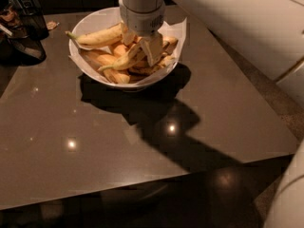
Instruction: Pick banana from white bowl
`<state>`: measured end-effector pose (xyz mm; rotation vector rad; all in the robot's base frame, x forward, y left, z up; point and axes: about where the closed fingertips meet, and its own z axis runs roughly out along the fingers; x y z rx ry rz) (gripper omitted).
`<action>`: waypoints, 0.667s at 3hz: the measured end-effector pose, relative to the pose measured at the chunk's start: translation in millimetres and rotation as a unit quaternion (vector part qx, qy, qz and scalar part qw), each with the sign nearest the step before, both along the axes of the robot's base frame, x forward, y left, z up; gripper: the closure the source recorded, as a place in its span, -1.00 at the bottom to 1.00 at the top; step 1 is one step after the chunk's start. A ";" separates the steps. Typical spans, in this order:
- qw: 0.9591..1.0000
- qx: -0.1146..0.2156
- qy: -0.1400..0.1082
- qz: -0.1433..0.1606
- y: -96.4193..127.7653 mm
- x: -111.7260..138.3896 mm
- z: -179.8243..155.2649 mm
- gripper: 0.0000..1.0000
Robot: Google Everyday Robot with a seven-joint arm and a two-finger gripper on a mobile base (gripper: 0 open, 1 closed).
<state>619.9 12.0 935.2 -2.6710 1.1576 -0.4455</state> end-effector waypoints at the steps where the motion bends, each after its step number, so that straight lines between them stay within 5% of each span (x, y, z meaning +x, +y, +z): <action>1: 1.000 0.006 -0.003 -0.028 -5.3 -3.1 -2.2 0.10; 2: 0.996 0.027 -0.008 -0.080 -17.1 -7.3 5.1 0.57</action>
Offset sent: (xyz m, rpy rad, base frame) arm -0.0138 -0.0335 0.0137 0.1054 -0.0218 -0.3028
